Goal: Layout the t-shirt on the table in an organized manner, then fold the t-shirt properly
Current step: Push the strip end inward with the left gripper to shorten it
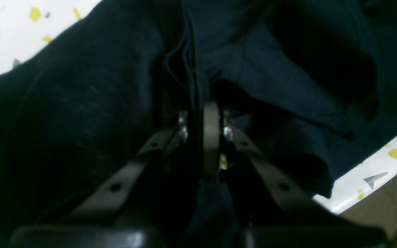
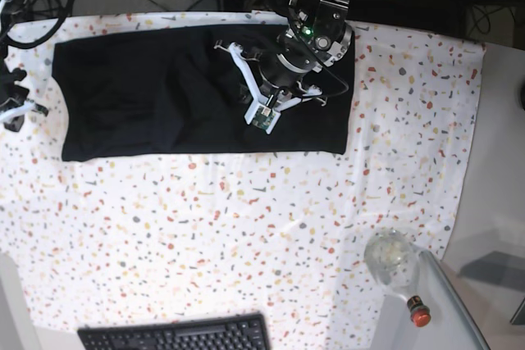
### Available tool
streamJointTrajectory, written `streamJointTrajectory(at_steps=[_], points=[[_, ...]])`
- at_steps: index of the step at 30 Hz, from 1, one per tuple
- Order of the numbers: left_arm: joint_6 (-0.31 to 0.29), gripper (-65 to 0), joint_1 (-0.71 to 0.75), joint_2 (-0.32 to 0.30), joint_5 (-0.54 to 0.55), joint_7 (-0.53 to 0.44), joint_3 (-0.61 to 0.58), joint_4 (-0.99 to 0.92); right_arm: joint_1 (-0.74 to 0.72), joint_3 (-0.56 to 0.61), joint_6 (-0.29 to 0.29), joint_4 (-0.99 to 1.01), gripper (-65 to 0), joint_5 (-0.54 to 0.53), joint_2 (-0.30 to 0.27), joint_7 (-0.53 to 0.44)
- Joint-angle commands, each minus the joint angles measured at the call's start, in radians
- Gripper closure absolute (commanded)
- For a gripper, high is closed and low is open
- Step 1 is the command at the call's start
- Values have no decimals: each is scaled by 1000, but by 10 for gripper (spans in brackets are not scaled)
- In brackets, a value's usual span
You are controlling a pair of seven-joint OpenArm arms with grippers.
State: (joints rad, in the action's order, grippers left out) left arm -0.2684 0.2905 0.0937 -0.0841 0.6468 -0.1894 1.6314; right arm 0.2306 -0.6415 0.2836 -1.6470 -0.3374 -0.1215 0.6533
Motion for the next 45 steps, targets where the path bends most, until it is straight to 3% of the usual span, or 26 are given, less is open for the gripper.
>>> streamJointTrajectory(at_steps=[1, 18, 19, 21, 24, 27, 32, 37, 39, 42, 45], points=[[-4, 0, -4, 7, -1, -22, -2, 14, -6, -1, 1, -14, 0, -9, -17, -23], [-4, 0, -29, 7, 8, -17, -5, 7, -1, 1, 1, -14, 0, -9, -14, -19], [-4, -28, -30, 8, 8, -17, -5, 7, -1, 1, 1, -14, 0, -9, -14, -19], [-4, -191, -32, 19, 8, -17, -5, 7, 0, 1, 1, -14, 0, -9, -14, -19], [-4, -372, -33, 19, 8, -17, -38, 7, 0, 1, 1, -14, 0, -9, -14, -19], [-4, -411, -33, 15, 7, -17, -103, 0, 0, -4, 1, -14, 0, -9, -14, -19], [-4, -411, -29, 15, 7, -15, -167, -1, 0, -7, 1, -14, 0, -9, -14, -19], [-4, -403, 19, 2, -4, -15, -167, 132, 0, -8, 1, -14, 0, -9, -16, -19], [-4, -314, 28, -32, -12, -15, -123, 209, 0, -8, 1, -14, 0, -9, -16, -19], [-4, 0, 20, -44, -47, -15, -5, 224, 0, -8, 1, -14, 0, -9, -16, -19], [-4, 0, 13, -44, -124, -18, 107, 185, 0, -2, 1, -14, 0, -9, -16, -19]])
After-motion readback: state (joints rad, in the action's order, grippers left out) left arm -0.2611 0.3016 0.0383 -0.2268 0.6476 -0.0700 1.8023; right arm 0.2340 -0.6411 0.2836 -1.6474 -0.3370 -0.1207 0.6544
